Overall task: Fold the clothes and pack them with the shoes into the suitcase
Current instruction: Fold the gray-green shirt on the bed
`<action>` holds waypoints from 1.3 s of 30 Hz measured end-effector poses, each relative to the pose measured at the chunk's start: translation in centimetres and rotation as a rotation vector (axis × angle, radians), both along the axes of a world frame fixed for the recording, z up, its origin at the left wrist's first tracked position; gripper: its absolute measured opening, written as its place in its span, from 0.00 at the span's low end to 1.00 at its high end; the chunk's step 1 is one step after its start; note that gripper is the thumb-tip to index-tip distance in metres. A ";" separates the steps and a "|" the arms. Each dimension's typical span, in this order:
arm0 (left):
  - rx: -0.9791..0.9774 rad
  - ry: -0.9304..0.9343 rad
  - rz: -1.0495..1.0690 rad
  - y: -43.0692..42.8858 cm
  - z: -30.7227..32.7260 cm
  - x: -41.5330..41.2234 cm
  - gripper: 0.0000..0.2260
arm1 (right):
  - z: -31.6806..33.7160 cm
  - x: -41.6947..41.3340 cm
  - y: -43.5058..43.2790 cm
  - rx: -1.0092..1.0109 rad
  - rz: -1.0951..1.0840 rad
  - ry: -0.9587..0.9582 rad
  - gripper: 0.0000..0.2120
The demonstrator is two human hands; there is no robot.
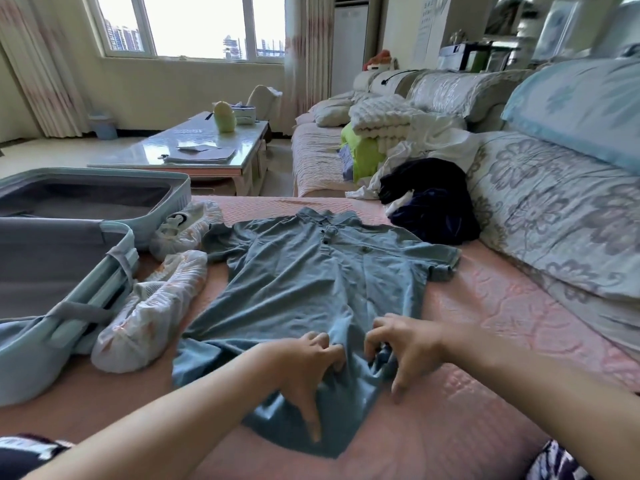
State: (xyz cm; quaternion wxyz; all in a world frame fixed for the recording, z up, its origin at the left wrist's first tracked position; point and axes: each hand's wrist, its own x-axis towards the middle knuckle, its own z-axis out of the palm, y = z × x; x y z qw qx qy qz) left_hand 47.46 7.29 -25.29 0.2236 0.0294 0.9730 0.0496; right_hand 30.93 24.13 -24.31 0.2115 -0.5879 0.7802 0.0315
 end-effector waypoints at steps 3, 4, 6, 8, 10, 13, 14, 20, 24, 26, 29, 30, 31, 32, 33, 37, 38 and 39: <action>-0.039 0.084 -0.027 0.3 0.1 -0.7 0.33 | -0.6 -1.2 0.8 -0.181 -0.046 0.044 0.13; -0.003 0.103 -0.008 0.2 0.4 -0.9 0.26 | -0.5 -1.7 1.1 -0.236 -0.096 0.024 0.12; 0.076 0.145 0.059 -0.4 0.9 -1.4 0.10 | 0.1 -2.7 1.4 -0.337 -0.182 -0.018 0.16; 0.143 0.277 0.224 -2.2 1.0 -2.1 0.11 | 0.8 -3.9 1.4 -0.437 -0.276 -0.011 0.21; 0.232 0.481 0.467 -4.6 1.0 -2.8 0.10 | 1.0 -5.2 0.9 -0.561 -0.395 0.003 0.22; 0.155 0.723 0.688 -6.6 0.3 -3.3 0.09 | -0.1 -6.2 -0.3 -0.657 -0.475 0.085 0.21; 0.095 0.769 0.670 -6.7 0.0 -3.5 0.10 | -0.7 -6.3 -0.8 -0.648 -0.448 0.179 0.21; 0.141 0.531 0.284 -4.2 -1.1 -4.6 0.26 | -2.0 -7.2 -3.9 -0.679 -0.030 0.618 0.17; -0.172 0.387 0.308 -5.5 -2.8 -4.5 0.37 | -2.0 -7.5 -5.7 -0.571 -0.095 0.660 0.09; -0.152 0.357 0.375 -6.8 -3.2 -4.4 0.32 | -1.6 -7.7 -6.6 -0.486 -0.243 0.660 0.09; -0.119 0.385 0.380 -8.0 -3.2 -4.5 0.23 | -1.1 -8.1 -7.3 -0.526 -0.315 0.592 0.15; -0.091 0.425 0.374 -8.0 -3.1 -4.6 0.20 | -1.1 -8.2 -7.5 -0.582 -0.267 0.490 0.16; -0.026 0.473 0.383 -7.9 -3.1 -4.8 0.18 | -0.9 -8.2 -7.6 -0.575 -0.207 0.356 0.17; 0.059 0.510 0.415 -7.8 -3.1 -5.1 0.16 | -0.8 -8.0 -7.7 -0.506 -0.164 0.226 0.18; 0.133 0.524 0.461 -7.8 -2.9 -5.2 0.15 | -0.8 -7.8 -7.7 -0.400 -0.150 0.141 0.19; 0.146 0.525 0.574 -8.4 -2.2 -5.8 0.10 | -2.1 -8.0 -7.7 -0.223 -0.146 0.230 0.26; 0.140 0.531 0.599 -8.5 -1.9 -5.7 0.09 | -2.2 -8.2 -7.8 -0.261 -0.152 0.281 0.24; 0.157 0.539 0.622 -8.6 -1.7 -5.7 0.09 | -2.2 -8.4 -7.8 -0.312 -0.175 0.307 0.20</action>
